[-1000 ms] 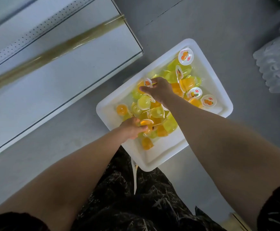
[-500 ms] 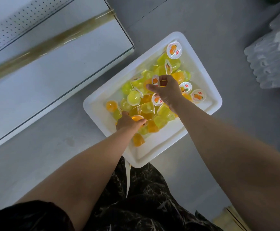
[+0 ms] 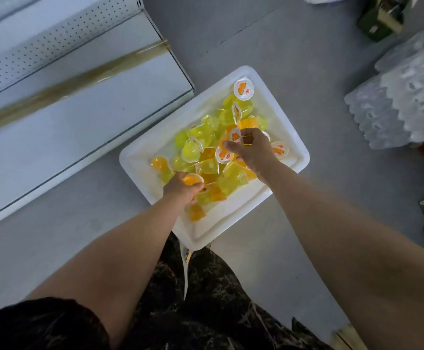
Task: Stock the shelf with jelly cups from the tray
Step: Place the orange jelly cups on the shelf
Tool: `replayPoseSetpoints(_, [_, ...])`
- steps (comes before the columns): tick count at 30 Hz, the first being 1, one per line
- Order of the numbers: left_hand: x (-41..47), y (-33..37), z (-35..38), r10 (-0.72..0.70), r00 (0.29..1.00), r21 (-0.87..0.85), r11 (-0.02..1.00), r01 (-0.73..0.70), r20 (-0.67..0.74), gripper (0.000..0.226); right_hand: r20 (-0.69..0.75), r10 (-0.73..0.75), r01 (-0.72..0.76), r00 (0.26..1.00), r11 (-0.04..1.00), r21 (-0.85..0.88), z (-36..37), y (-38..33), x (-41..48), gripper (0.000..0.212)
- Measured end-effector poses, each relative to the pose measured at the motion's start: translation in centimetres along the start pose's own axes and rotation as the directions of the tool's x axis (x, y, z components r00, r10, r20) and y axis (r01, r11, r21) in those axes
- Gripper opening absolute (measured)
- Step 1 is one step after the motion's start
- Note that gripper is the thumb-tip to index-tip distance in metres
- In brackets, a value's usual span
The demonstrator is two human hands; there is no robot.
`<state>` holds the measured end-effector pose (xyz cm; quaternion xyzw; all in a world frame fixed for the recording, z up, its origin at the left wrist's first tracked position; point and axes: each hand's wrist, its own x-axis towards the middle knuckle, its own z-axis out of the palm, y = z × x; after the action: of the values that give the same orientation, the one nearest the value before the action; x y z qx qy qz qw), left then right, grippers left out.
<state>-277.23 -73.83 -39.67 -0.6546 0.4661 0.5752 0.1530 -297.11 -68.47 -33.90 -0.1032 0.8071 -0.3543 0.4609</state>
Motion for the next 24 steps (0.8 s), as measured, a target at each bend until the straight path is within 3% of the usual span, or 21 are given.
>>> replayPoseSetpoints(4, [-3.3,0.9,-1.1,-0.018,0.99,-0.346,0.936,0.066,0.142,0.044,-0.003,-0.044,0.044,0.999,0.999,-0.005,-1.0,-1.4,-2.7,0.058])
replayPoseSetpoints(10, [-10.1,3.5,-3.7,0.16,0.972,-0.523,0.851,-0.046,0.174,0.051,0.015,-0.17,0.17,0.985,0.985,-0.039,-2.8,-5.2,-6.9,0.056])
replayPoseSetpoints(14, [-15.2,6.4,-6.5,0.313,0.948,-0.542,0.806,-0.238,0.05,0.043,0.006,-0.302,0.302,0.953,0.949,-0.093,-4.0,-9.8,-9.6,0.05])
replayPoseSetpoints(18, [-20.4,9.0,-10.6,0.509,0.858,-0.448,0.751,-0.485,-0.077,0.049,0.017,-0.467,0.464,0.884,0.875,-0.14,-4.8,-15.4,-12.5,0.062])
replayPoseSetpoints(24, [-29.4,12.3,-17.4,0.658,0.683,-0.41,0.553,-0.725,-0.318,0.03,0.064,-0.665,0.668,0.744,0.739,-0.085,-4.8,-24.9,-18.9,0.031])
